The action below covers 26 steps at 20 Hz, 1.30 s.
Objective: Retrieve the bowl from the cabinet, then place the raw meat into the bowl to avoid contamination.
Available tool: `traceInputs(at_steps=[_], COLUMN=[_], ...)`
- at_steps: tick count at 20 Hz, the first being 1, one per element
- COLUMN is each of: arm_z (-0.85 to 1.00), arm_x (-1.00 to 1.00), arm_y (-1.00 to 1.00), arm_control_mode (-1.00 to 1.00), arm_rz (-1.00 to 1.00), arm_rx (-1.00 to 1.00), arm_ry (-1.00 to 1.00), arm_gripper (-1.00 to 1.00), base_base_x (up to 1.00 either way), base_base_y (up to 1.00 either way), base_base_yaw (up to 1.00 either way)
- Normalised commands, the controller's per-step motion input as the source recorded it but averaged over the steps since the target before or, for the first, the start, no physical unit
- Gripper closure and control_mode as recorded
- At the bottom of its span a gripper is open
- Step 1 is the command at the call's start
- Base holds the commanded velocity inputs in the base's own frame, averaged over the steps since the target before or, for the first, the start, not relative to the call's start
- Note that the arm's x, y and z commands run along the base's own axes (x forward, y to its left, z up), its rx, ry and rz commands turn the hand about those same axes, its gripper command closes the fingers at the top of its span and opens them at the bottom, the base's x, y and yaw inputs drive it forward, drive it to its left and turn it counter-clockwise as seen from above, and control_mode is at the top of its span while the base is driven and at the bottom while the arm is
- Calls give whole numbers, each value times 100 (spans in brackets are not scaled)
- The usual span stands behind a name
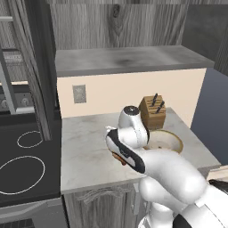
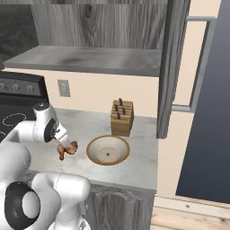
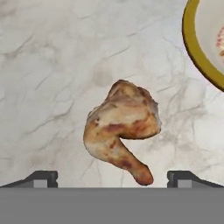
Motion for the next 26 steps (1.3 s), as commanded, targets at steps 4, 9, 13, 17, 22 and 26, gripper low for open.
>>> traceInputs(at_steps=[4,9,13,17,22,26], arm_z=[-4,-24,-27,-15,-10,-32], arm_x=[14,2,-17,-6,-1,-11], arm_y=[14,0,0,-2,-9,-22], arm_control_mode=[-100,-100,-100,-100,-100,-100], arm_rz=[15,15,6,0,0,-3], arm_rx=[-4,-5,-7,-4,-1,-4], arm_ry=[36,22,6,-5,-6,-7], arm_gripper=[-100,-100,-100,-100,-100,-100], base_base_x=[0,0,0,0,0,0], base_base_y=[0,0,0,0,0,0], base_base_yaw=[0,0,0,0,0,0])
